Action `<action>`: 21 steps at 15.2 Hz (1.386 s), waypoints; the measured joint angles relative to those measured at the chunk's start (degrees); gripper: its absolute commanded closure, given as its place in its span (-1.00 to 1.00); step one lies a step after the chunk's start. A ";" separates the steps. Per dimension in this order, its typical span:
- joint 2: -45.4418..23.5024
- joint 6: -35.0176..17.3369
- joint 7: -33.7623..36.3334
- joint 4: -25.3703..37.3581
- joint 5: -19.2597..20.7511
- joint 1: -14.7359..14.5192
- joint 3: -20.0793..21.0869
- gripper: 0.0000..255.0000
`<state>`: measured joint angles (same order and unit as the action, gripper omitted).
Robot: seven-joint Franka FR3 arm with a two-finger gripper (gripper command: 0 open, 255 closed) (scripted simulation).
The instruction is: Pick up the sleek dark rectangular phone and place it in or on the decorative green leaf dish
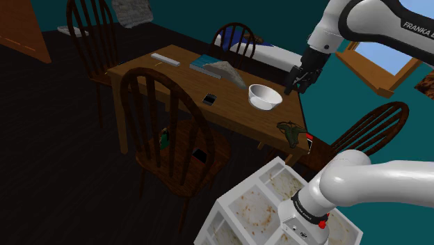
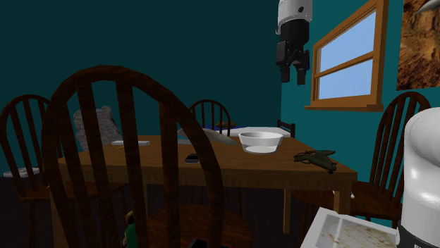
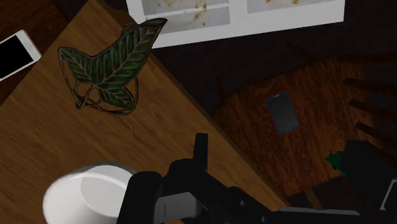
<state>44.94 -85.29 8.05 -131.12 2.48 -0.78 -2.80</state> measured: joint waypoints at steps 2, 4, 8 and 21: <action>-0.61 -0.72 0.63 -0.13 -0.16 0.08 0.26 -1.00; -3.08 -3.31 3.09 -0.30 -0.90 0.22 1.44 -1.00; -9.79 -9.36 8.42 0.38 -1.95 0.82 3.59 -1.00; -36.23 -25.31 25.76 10.77 -1.24 2.90 8.45 -1.00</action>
<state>8.71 -110.59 33.82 -120.35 1.24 2.12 5.65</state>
